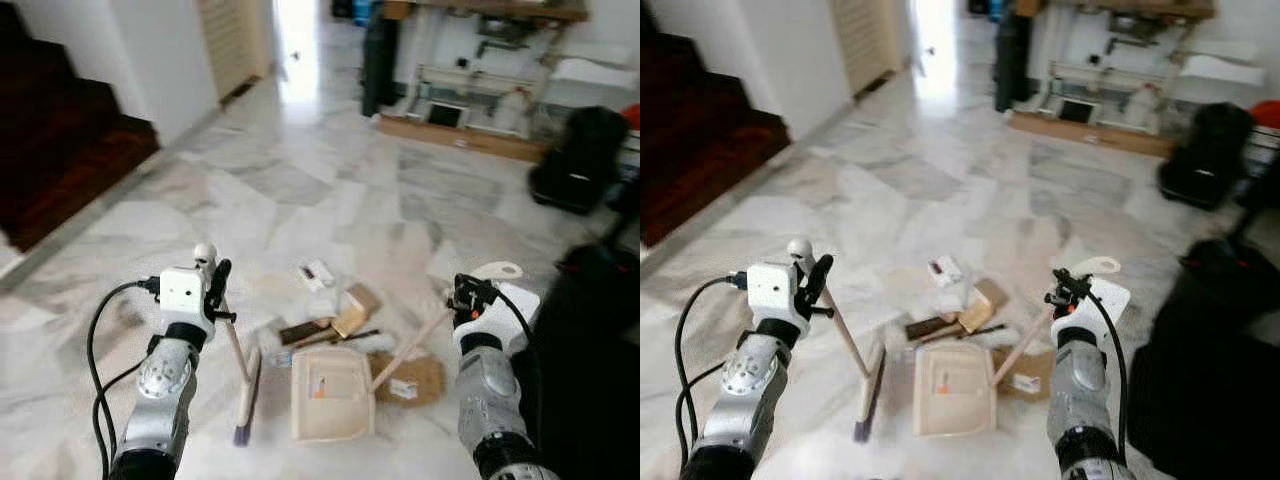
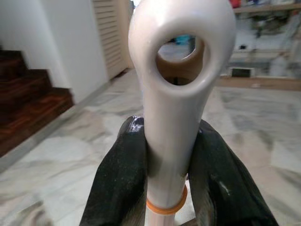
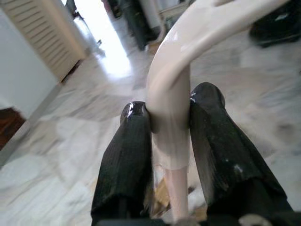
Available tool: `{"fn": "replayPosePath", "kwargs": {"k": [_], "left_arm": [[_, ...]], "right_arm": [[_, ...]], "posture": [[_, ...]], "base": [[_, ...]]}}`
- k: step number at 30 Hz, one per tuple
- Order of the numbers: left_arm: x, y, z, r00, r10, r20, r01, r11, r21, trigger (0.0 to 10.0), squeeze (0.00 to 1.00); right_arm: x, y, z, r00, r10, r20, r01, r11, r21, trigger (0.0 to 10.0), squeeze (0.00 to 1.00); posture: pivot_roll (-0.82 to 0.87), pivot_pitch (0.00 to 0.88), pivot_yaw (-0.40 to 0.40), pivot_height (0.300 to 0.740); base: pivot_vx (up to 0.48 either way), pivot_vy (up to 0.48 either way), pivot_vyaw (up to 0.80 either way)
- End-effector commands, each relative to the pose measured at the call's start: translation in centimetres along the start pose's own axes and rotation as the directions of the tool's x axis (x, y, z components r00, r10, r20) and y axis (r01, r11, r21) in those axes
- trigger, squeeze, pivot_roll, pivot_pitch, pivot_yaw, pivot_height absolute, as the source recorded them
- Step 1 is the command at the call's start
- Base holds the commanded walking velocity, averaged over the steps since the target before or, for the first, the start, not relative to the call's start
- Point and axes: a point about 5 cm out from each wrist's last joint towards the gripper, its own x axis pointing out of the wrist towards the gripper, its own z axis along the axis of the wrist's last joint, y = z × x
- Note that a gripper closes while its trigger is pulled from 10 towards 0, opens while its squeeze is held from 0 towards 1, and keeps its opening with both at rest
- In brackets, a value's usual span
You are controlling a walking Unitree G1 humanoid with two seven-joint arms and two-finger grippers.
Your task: Sweep floor
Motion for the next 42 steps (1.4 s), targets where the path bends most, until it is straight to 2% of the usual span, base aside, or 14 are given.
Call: {"fn": "replayPosePath", "kwargs": {"k": [1, 27, 42], "left_arm": [[0.49, -0.27, 1.22, 0.998, -0.015, 0.053, 0.014, 1.000, 0.015, 10.0, 0.00], [-0.27, 0.28, 0.74, 0.999, 0.027, 0.023, -0.027, 1.000, 0.015, 10.0, 0.00], [-0.37, -0.08, 0.58, 1.000, 0.021, 0.015, -0.021, 1.000, 0.016, 10.0, 0.00]], "right_arm": [[0.42, 0.27, 0.88, 0.999, 0.007, 0.046, -0.008, 1.000, 0.012, 10.0, 0.00], [0.50, 0.70, 0.78, 0.999, 0.032, 0.035, -0.032, 0.999, 0.010, 10.0, 0.00], [0.48, 0.89, 0.73, 0.999, 0.041, 0.034, -0.041, 0.999, 0.016, 10.0, 0.00]], "posture": [[0.01, 0.000, 0.004, 0.740], [0.02, 0.000, -0.017, 0.740], [0.02, 0.000, -0.011, 0.740]], "base": [[0.000, 0.000, 0.80], [0.000, 0.000, 0.80], [0.000, 0.000, 0.78]]}}
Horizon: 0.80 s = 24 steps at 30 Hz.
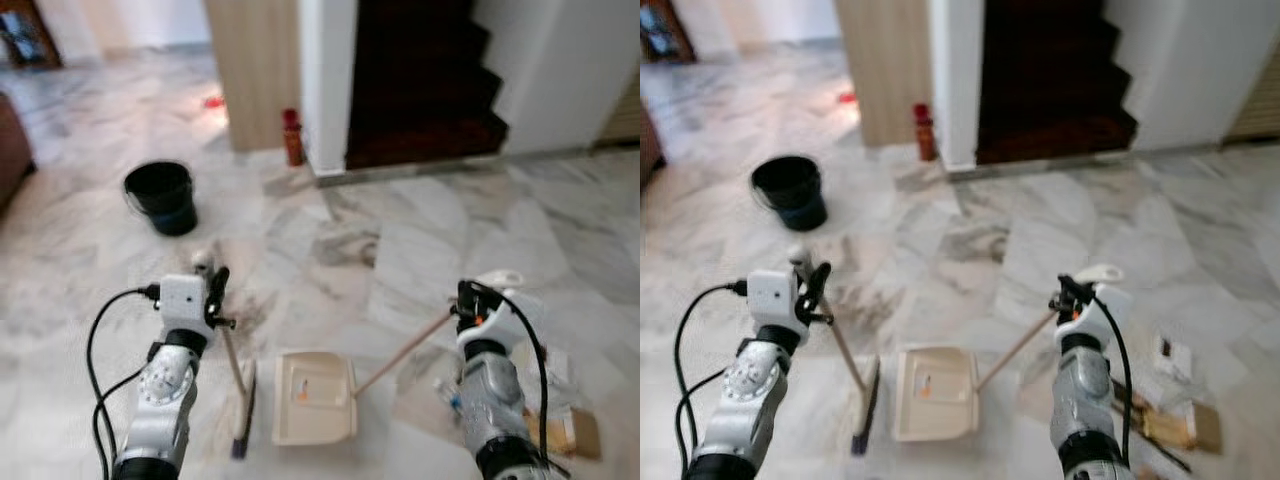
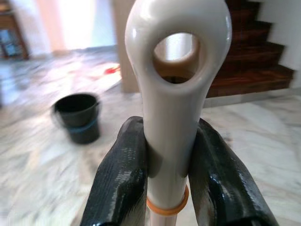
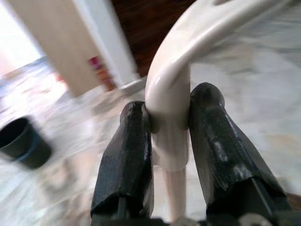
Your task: Sweep floor
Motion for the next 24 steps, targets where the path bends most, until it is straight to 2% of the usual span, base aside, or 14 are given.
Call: {"fn": "replayPosePath", "kwargs": {"k": [1, 5, 13, 15, 18, 22, 24], "left_arm": [[0.5, -0.2, 1.2, 0.998, -0.011, 0.057, 0.010, 1.000, 0.015, 10.0, 0.00], [0.4, -0.3, 1.2, 0.998, -0.013, 0.059, 0.012, 1.000, 0.014, 10.0, 0.00], [0.4, -0.3, 1.1, 0.999, -0.020, 0.046, 0.019, 1.000, 0.015, 10.0, 0.00], [0.4, -0.3, 1.1, 0.999, -0.020, 0.044, 0.019, 1.000, 0.017, 10.0, 0.00], [0.5, -0.4, 1.1, 0.999, -0.021, 0.043, 0.020, 1.000, 0.017, 10.0, 0.00], [0.6, -0.5, 1.1, 0.999, -0.022, 0.038, 0.022, 1.000, 0.017, 10.0, 0.00], [0.5, -0.4, 1.0, 0.999, -0.016, 0.039, 0.015, 1.000, 0.011, 10.0, 0.00]], "right_arm": [[0.4, 0.0, 1.0, 0.999, 0.008, 0.041, -0.008, 1.000, 0.011, 10.0, 0.00], [0.4, 0.2, 0.9, 0.999, 0.016, 0.034, -0.017, 0.999, 0.028, 10.0, 0.00], [0.4, 0.6, 0.8, 0.998, 0.058, 0.024, -0.058, 0.998, 0.002, 10.0, 0.00], [0.4, 0.9, 0.9, 0.997, 0.077, 0.027, -0.076, 0.996, -0.036, 10.0, 0.00], [0.4, 1.2, 0.7, 0.995, 0.098, 0.016, -0.097, 0.994, -0.045, 10.0, 0.00], [0.5, 1.4, 0.7, 0.994, 0.109, 0.016, -0.108, 0.994, -0.033, 10.0, 0.00], [0.5, 1.6, 0.7, 0.992, 0.125, 0.010, -0.124, 0.989, -0.084, 10.0, 0.00]], "posture": [[0.02, 0.000, -0.011, 0.740], [0.02, 0.000, -0.011, 0.740], [0.02, 0.000, -0.012, 0.740], [0.03, 0.000, -0.013, 0.740], [0.03, 0.000, -0.016, 0.740], [0.03, 0.000, -0.018, 0.740], [0.03, 0.000, -0.019, 0.740]], "base": [[0.000, 0.000, 0.00], [0.000, 0.000, 0.00], [0.000, 0.000, 0.00], [0.000, 0.000, 0.80], [0.000, 0.000, 0.80], [0.000, 0.000, 0.00], [0.000, 0.000, 0.00]]}}
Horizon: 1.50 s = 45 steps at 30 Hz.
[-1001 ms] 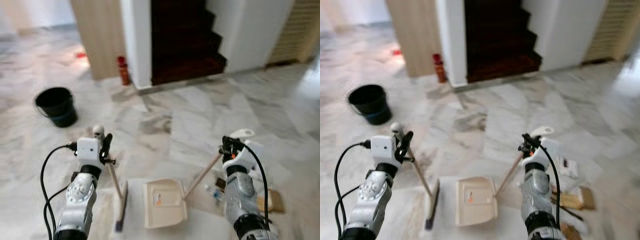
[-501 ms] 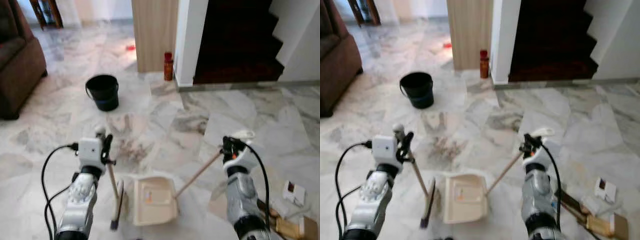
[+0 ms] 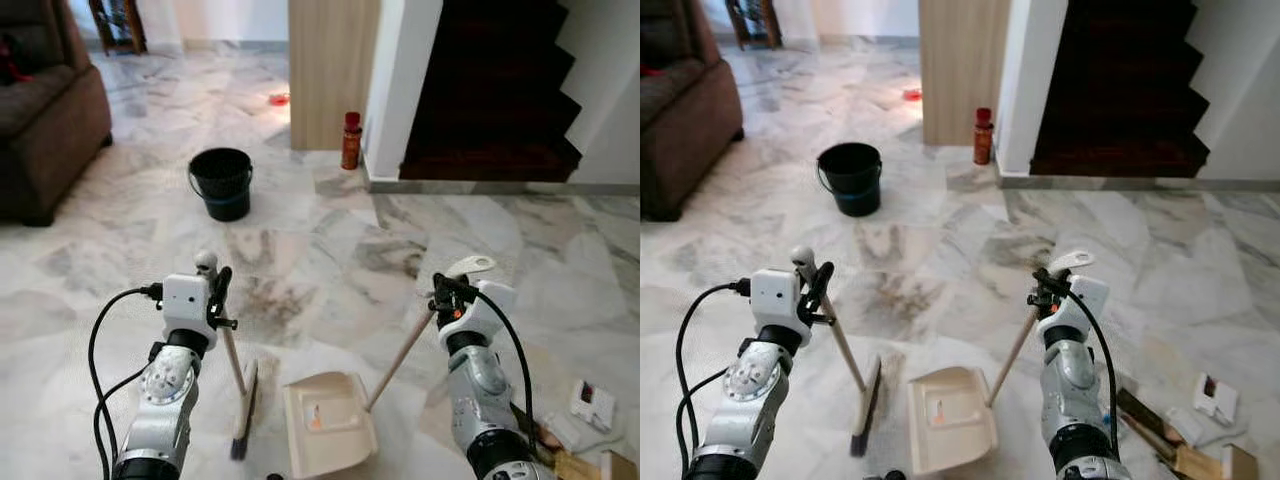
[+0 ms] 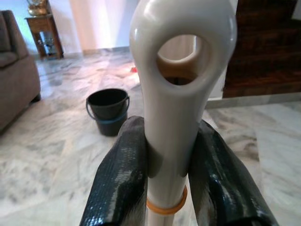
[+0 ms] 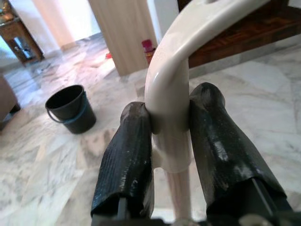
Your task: Sweep floor
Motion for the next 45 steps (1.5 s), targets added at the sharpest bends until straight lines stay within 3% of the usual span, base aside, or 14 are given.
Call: {"fn": "replayPosePath", "kwargs": {"k": [1, 12, 29, 45], "left_arm": [[0.62, 0.04, 1.16, 0.999, 0.002, 0.045, -0.002, 1.000, 0.000, 10.0, 0.00], [0.69, 0.01, 1.18, 0.999, 0.009, 0.045, -0.008, 1.000, -0.006, 10.0, 0.00], [0.70, 0.12, 1.31, 0.999, 0.011, 0.048, -0.011, 1.000, 0.000, 10.0, 0.00], [0.68, 0.02, 1.38, 0.999, 0.009, 0.050, -0.009, 1.000, -0.005, 10.0, 0.00]], "right_arm": [[0.48, 0.49, 0.95, 0.999, 0.023, 0.041, -0.023, 1.000, -0.015, 10.0, 0.00], [0.54, 0.28, 1.09, 0.999, 0.014, 0.046, -0.016, 0.999, 0.032, 10.0, 0.00], [0.61, 0.91, 1.09, 0.998, 0.047, 0.043, -0.048, 0.999, 0.011, 10.0, 0.00], [0.58, 0.85, 1.01, 0.998, 0.039, 0.042, -0.041, 0.998, 0.054, 10.0, 0.00]], "posture": [[0.03, 0.000, -0.019, 0.740], [0.02, 0.000, -0.022, 0.740], [0.02, 0.000, -0.021, 0.740], [0.03, 0.000, -0.022, 0.740]], "base": [[0.000, 0.000, 0.00], [0.000, 0.000, 0.00], [0.277, 0.000, 0.13], [0.301, 0.000, 0.12]]}}
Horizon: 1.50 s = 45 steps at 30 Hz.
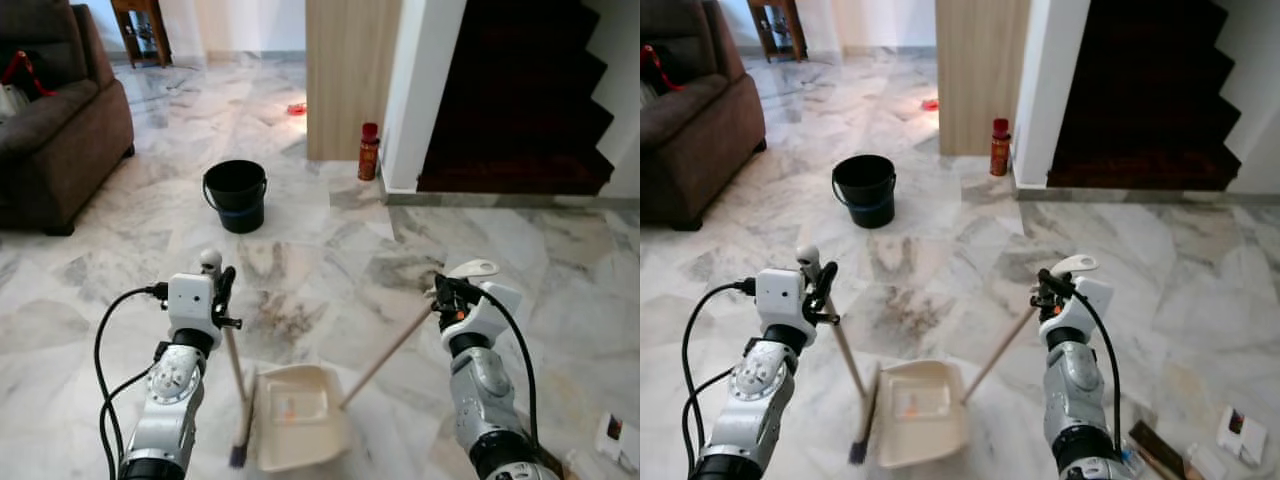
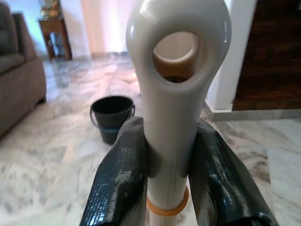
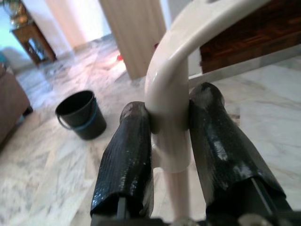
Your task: Sweep floor
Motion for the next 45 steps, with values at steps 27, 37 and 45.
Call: {"fn": "replayPosePath", "kwargs": {"k": [27, 37, 45], "left_arm": [[0.43, 0.25, 0.71, 0.999, -0.015, 0.030, 0.015, 1.000, 0.014, 10.0, 0.00], [0.33, 0.13, 0.65, 0.999, -0.018, 0.030, 0.017, 1.000, 0.018, 10.0, 0.00], [0.22, 0.01, 0.66, 0.999, -0.023, 0.033, 0.023, 1.000, 0.015, 10.0, 0.00]], "right_arm": [[0.44, 1.61, 0.89, 0.996, 0.068, 0.054, -0.069, 0.998, 0.009, 10.0, 0.00], [0.40, 1.71, 0.67, 0.996, 0.082, 0.042, -0.083, 0.996, 0.025, 10.0, 0.00], [0.33, 1.82, 0.77, 0.993, 0.103, 0.049, -0.104, 0.995, 0.004, 10.0, 0.00]], "posture": [[0.03, 0.000, -0.012, 0.740], [0.03, 0.000, -0.014, 0.740], [0.03, 0.000, -0.015, 0.740]], "base": [[0.306, 0.000, 0.15], [0.319, 0.000, 0.00], [0.322, 0.000, 0.44]]}}
